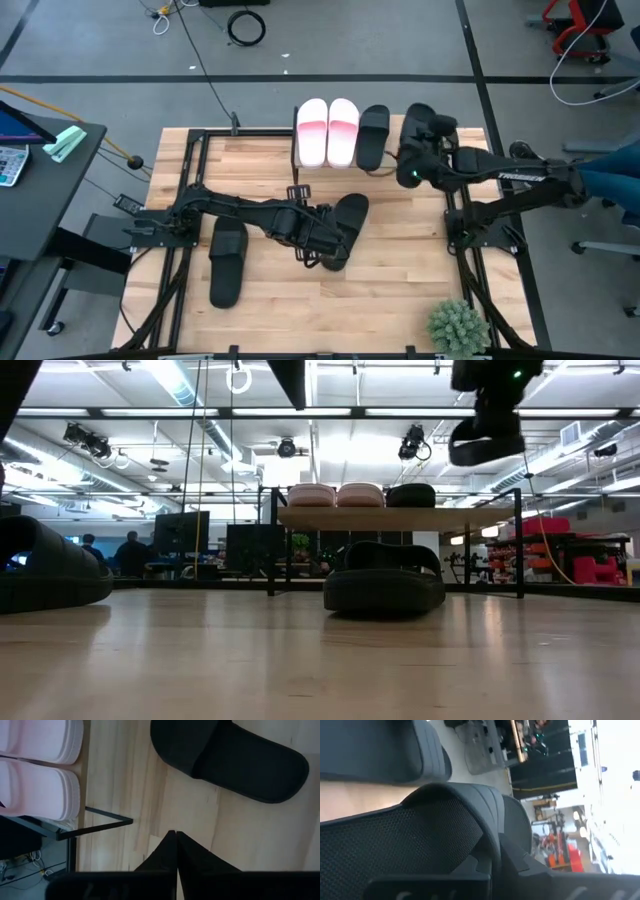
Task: Pick and place slides into the shelf
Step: Put the bottom right black slide under the shelf
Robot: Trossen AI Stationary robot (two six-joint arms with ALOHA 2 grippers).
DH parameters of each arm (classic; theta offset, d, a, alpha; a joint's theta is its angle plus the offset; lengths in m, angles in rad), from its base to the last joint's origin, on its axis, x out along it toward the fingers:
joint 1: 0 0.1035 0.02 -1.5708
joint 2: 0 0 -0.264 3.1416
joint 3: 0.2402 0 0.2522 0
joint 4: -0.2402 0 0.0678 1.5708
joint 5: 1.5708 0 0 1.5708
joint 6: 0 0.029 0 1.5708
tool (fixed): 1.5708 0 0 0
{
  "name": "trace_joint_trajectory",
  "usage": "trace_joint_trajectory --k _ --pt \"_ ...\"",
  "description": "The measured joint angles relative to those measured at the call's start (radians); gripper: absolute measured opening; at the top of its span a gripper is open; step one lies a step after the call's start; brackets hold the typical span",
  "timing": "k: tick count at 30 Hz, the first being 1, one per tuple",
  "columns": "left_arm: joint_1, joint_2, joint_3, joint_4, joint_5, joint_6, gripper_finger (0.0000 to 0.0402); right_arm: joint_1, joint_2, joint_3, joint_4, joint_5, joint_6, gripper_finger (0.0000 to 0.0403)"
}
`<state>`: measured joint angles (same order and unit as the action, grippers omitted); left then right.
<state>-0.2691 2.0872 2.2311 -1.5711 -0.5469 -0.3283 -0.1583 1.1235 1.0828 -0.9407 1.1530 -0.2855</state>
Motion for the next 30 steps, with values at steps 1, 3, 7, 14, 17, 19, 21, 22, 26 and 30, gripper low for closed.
trace_joint_trajectory --k 1,3,7,14,17,19,21,22,26,30 --pt "0.003 0.000 0.000 0.000 0.000 0.000 0.0004 -0.027 0.000 -0.009 0.068 -0.027 -0.073 0.0009" --pt "0.007 0.000 0.000 0.000 0.000 0.000 0.0008 -0.086 0.004 -0.016 0.196 -0.115 -0.201 0.0009" --pt "0.010 0.000 0.000 0.000 0.000 0.000 0.0022 -0.201 0.028 -0.018 0.394 -0.212 -0.326 0.0009" --pt "0.010 0.000 0.000 0.000 0.000 0.011 0.0013 -0.357 0.082 -0.018 0.419 -0.412 -0.298 0.0009" --pt "0.010 0.000 0.000 0.000 0.000 0.011 0.0005 -0.384 0.102 -0.017 0.410 -0.440 -0.306 0.0009" --pt "0.010 0.000 0.000 0.000 0.000 0.011 0.0005 -0.390 0.111 -0.016 0.410 -0.449 -0.311 0.0009" --pt "0.010 0.000 0.000 0.000 0.000 0.011 0.0008 -0.392 0.110 -0.016 0.404 -0.447 -0.311 0.0009" --pt "0.010 0.000 0.000 0.000 0.000 0.011 0.0012 -0.392 0.104 -0.016 0.397 -0.442 -0.311 0.0009" --pt "0.010 0.000 0.000 0.000 0.000 0.007 0.0025 -0.392 0.066 -0.016 0.347 -0.403 -0.312 0.0009" --pt "0.008 0.000 0.000 0.000 0.000 0.006 0.0021 -0.393 0.028 -0.019 0.280 -0.389 -0.312 0.0009"
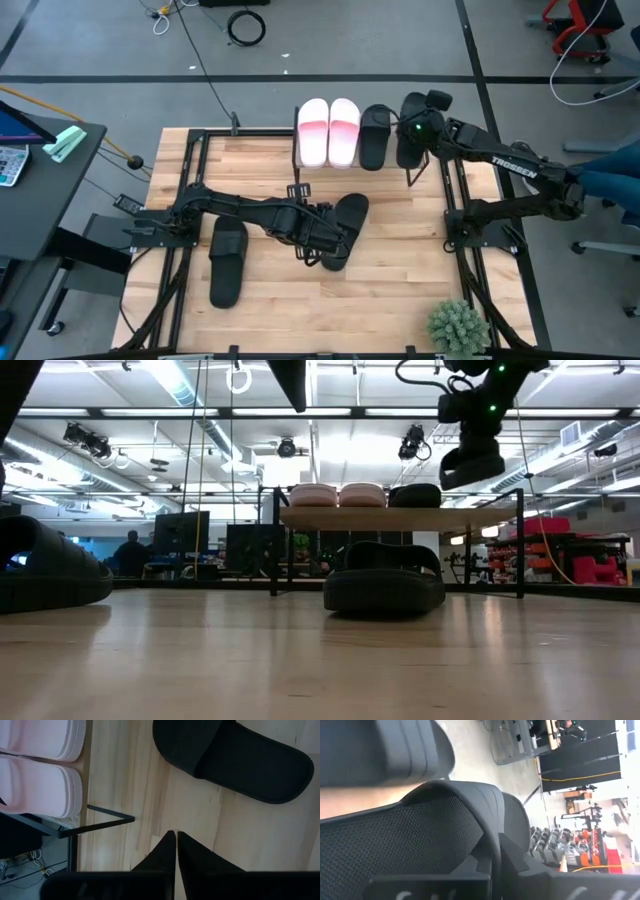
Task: Pick and place slides into the shelf
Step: Put the bottom right black slide under the shelf
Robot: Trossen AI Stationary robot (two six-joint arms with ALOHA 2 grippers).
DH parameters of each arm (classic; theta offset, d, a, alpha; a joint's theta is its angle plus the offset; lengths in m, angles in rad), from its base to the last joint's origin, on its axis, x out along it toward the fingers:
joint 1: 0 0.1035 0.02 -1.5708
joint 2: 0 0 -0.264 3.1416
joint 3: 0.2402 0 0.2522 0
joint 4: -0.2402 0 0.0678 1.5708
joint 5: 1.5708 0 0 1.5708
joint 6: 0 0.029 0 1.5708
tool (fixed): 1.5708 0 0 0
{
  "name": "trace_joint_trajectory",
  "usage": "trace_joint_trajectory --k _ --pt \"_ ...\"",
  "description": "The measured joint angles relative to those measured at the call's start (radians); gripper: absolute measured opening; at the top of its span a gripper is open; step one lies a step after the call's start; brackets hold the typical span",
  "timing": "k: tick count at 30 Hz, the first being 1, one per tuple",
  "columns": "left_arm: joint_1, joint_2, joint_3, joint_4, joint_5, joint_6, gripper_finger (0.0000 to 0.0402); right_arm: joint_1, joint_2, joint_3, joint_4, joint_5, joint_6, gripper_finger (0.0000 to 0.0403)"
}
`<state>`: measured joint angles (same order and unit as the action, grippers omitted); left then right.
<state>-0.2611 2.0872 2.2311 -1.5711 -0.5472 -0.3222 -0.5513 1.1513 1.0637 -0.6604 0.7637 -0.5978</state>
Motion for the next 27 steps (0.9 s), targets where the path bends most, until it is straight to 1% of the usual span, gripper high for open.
trace_joint_trajectory --k 2,8,13,18,22,26,27 --pt "0.000 0.000 0.000 0.000 0.000 -0.007 0.0014 0.001 -0.011 0.000 -0.033 -0.003 0.011 0.0009" --pt "0.000 0.000 0.000 0.000 0.000 -0.010 0.0005 0.000 0.004 0.000 -0.002 -0.026 0.009 0.0009" --pt "0.000 0.000 0.000 0.000 0.001 -0.032 0.0023 -0.026 0.058 0.001 0.005 -0.100 0.010 0.0009" --pt "0.000 0.000 0.000 0.000 0.001 -0.032 0.0032 -0.062 0.135 0.001 0.030 -0.102 0.009 0.0009" --pt "0.000 0.000 0.000 0.000 0.001 -0.031 0.0026 -0.080 0.188 0.001 0.081 -0.103 -0.001 0.0010" --pt "0.000 0.000 0.000 0.000 0.001 -0.026 0.0012 -0.095 0.219 0.005 0.143 -0.188 -0.012 0.0013" --pt "0.000 0.000 0.000 0.000 0.001 -0.021 0.0009 -0.096 0.225 0.006 0.152 -0.195 -0.018 0.0014"
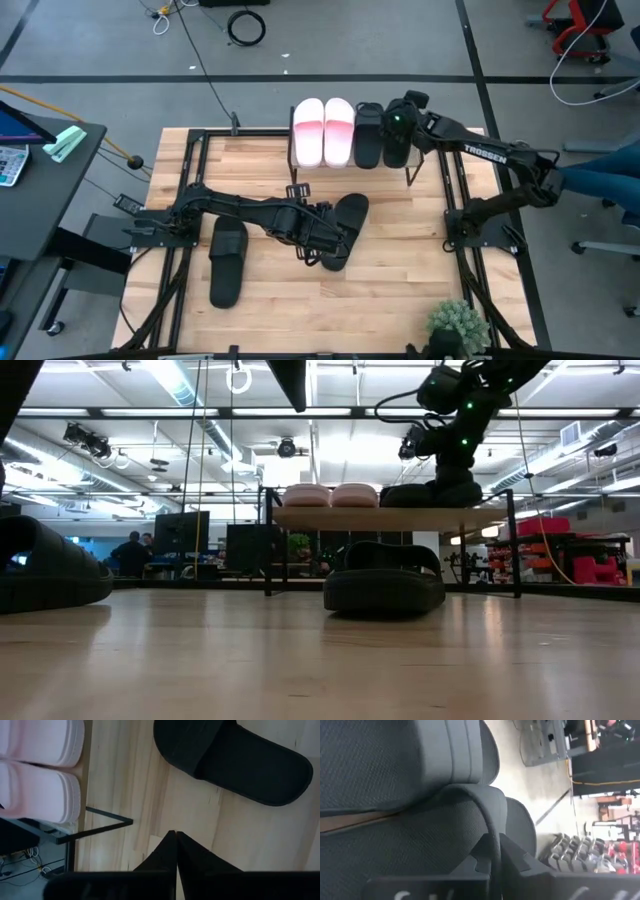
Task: Pick and place slides into the shelf
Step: Put the bottom right black slide under the shelf
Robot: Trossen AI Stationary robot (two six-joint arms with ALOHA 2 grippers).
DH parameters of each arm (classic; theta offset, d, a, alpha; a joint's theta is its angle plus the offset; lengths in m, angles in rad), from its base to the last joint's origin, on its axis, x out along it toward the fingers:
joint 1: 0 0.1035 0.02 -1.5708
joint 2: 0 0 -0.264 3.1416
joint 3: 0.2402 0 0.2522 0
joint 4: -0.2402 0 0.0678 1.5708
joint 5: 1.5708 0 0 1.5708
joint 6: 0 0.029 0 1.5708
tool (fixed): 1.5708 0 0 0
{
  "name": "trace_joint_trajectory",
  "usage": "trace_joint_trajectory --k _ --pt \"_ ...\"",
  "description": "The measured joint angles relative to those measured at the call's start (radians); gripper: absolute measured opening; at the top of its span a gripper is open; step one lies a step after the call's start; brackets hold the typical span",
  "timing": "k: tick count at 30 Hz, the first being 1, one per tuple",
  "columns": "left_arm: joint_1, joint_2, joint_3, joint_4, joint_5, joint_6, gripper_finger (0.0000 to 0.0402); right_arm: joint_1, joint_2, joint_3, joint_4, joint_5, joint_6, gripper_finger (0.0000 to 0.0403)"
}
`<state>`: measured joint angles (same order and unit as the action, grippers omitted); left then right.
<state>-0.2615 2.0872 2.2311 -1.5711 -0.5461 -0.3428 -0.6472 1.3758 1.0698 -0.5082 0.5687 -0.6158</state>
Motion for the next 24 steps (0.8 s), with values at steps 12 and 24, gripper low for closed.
trace_joint_trajectory --k 12,24 --pt "0.000 0.000 0.000 0.000 0.000 -0.004 0.0027 -0.025 -0.013 -0.002 0.005 -0.093 -0.039 0.0040" --pt "0.000 0.000 0.000 0.000 0.001 -0.005 0.0006 -0.055 0.016 -0.002 0.016 -0.209 -0.040 0.0122"
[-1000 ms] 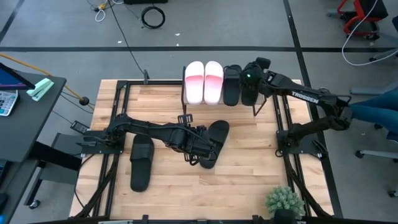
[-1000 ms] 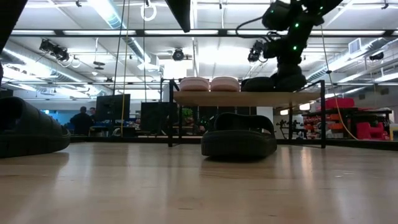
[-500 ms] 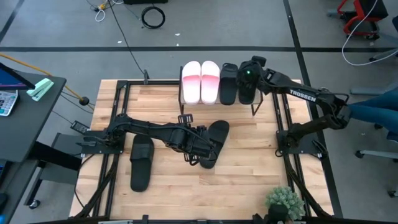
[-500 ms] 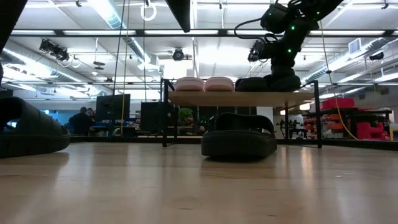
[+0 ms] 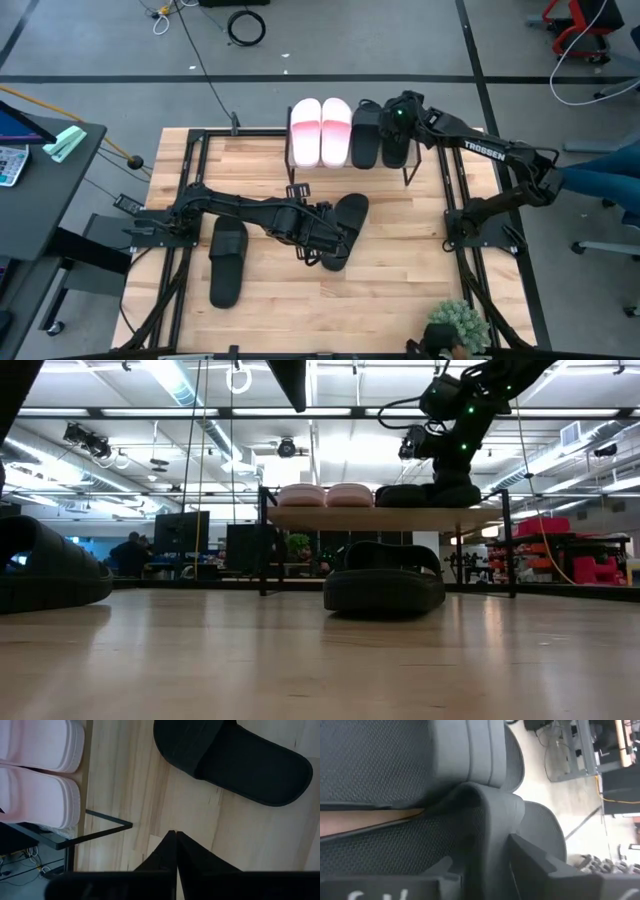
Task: Pick and place slides into the shelf
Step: Put the bottom right black slide under the shelf
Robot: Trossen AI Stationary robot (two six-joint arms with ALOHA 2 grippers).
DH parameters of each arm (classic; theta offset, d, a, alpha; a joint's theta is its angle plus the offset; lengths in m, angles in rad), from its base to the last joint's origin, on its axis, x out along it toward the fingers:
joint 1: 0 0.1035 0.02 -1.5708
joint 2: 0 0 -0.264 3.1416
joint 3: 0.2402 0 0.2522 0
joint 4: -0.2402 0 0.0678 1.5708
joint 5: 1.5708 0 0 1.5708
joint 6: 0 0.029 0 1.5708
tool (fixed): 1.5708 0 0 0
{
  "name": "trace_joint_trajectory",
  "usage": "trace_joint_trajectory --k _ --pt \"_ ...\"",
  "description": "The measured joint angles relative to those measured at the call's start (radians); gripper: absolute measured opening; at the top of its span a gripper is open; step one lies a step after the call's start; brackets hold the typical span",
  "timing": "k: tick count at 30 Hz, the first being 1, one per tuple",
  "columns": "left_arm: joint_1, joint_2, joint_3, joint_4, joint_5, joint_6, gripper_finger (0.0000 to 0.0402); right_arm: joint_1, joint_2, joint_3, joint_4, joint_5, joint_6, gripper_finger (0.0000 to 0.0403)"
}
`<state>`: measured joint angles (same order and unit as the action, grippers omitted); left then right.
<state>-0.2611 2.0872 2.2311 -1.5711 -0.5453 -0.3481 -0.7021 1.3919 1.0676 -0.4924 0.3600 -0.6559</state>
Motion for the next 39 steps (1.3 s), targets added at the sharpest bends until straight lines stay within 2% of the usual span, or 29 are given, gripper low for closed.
trace_joint_trajectory --k 9,15,21,26,32,39 --pt "0.000 0.000 0.000 0.000 0.000 -0.007 0.0024 0.000 0.001 -0.001 0.003 -0.038 -0.048 0.0125" --pt "0.000 0.000 0.000 0.000 0.000 -0.007 0.0025 -0.025 0.002 -0.007 -0.018 -0.146 -0.048 0.0124" --pt "0.000 0.000 0.000 0.000 0.000 -0.006 0.0008 -0.059 -0.006 -0.024 -0.034 -0.159 0.034 0.0124" --pt "0.000 0.000 0.000 0.000 0.000 -0.006 0.0010 -0.061 -0.041 -0.009 -0.059 -0.161 0.070 0.0124" --pt "0.000 0.000 0.000 0.000 0.000 -0.006 0.0026 -0.044 -0.100 0.002 -0.175 -0.203 0.094 0.0124" --pt "0.000 0.000 0.000 0.000 0.000 -0.006 0.0014 -0.045 -0.119 0.005 -0.251 -0.235 0.170 0.0124"
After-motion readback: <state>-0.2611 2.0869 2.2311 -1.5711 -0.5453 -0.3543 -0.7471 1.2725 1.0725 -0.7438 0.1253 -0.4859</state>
